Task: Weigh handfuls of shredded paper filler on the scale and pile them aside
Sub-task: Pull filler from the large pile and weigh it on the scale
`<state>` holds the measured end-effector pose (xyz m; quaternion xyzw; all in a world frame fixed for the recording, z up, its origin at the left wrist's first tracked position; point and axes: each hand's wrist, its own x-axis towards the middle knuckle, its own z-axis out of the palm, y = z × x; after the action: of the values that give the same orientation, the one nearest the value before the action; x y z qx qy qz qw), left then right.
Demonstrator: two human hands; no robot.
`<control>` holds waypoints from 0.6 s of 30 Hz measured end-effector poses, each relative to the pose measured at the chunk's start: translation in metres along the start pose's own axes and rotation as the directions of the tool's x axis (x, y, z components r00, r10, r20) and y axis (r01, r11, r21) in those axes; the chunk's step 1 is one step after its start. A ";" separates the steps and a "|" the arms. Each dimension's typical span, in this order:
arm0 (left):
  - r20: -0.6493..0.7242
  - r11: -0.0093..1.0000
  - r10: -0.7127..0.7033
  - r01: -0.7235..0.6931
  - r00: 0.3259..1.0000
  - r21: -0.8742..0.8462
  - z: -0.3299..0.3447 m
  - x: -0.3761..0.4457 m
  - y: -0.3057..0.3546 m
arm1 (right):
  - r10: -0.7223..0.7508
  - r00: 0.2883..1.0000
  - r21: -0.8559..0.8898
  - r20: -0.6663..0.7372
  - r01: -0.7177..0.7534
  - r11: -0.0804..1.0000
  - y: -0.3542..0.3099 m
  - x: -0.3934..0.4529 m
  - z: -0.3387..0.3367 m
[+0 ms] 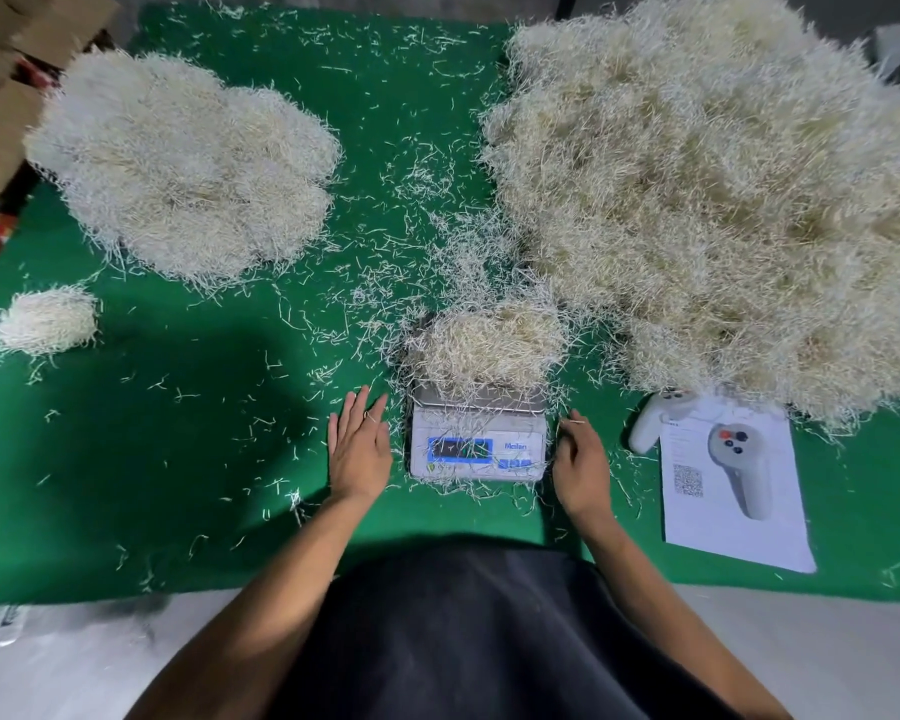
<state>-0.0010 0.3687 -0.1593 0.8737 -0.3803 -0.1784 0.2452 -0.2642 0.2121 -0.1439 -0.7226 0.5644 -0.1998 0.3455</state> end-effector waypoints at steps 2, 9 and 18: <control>-0.009 1.000 -0.004 0.004 1.000 -0.017 0.000 0.000 0.001 | 0.075 0.979 0.141 -0.188 -0.049 0.989 -0.008 0.000 -0.004; -0.029 1.000 -0.017 0.016 0.999 -0.020 0.003 -0.002 0.002 | -0.100 0.995 0.472 -0.017 0.096 0.877 -0.080 -0.018 -0.001; -0.012 1.000 -0.023 0.023 1.000 -0.004 0.000 -0.002 0.003 | -0.004 0.806 0.558 0.593 -0.407 0.724 -0.099 -0.042 0.040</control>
<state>-0.0045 0.3686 -0.1571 0.8786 -0.3682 -0.1768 0.2473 -0.1823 0.2754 -0.0952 -0.5085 0.4093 -0.1268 0.7469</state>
